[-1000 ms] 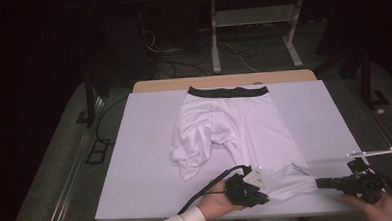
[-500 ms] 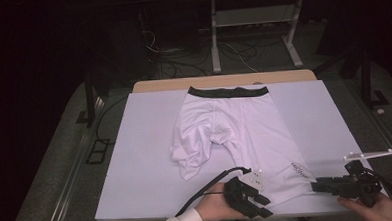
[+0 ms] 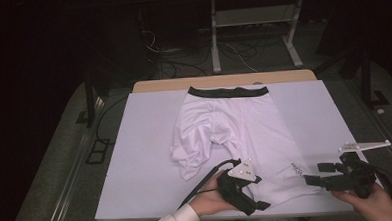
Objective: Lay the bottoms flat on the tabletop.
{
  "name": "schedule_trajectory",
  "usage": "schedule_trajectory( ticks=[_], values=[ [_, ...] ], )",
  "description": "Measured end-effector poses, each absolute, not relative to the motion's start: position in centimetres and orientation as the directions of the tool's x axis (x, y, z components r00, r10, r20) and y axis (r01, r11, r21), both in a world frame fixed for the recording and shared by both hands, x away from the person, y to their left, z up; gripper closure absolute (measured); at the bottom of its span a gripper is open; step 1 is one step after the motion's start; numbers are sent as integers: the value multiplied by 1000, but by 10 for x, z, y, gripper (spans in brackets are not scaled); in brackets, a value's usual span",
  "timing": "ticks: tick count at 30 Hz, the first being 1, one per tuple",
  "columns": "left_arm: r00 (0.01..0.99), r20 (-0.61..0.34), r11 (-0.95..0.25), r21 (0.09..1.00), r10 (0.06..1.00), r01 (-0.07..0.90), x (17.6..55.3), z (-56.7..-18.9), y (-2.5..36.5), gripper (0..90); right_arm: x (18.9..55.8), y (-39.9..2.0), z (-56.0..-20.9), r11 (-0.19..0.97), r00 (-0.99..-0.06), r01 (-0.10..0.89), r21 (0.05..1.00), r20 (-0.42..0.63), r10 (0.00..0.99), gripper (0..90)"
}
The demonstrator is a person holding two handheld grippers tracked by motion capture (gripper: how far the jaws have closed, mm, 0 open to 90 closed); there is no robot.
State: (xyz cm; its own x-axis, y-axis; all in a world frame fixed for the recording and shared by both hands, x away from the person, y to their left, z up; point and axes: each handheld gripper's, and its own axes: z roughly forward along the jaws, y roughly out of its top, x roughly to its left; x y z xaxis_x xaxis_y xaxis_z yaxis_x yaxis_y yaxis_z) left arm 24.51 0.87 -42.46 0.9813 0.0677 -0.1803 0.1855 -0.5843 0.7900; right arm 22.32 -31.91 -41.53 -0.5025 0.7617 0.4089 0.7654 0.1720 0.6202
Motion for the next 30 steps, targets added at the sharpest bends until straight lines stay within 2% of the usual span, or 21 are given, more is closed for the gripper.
schedule_trajectory(
  ticks=[2, 4, 8, 30],
  values=[
    [981, -176, -584, 789, 86, 193, 248, -423, 12, 175, 225, -317, -413, 175, -509, 759, 627, 404, 761, 97],
    [978, -176, -581, 787, 108, 206, 251, -422, 15, 136, 228, -314, -411, 185, -517, 751, 633, 392, 761, 11],
    [972, -197, -582, 780, 124, 232, 257, -420, 20, 22, 232, -311, -405, 192, -533, 735, 650, 380, 756, 0],
    [954, -165, -509, 815, 252, 276, 277, -400, 68, 19, 263, -277, -385, 247, -594, 688, 683, 332, 733, 0]
  ],
)
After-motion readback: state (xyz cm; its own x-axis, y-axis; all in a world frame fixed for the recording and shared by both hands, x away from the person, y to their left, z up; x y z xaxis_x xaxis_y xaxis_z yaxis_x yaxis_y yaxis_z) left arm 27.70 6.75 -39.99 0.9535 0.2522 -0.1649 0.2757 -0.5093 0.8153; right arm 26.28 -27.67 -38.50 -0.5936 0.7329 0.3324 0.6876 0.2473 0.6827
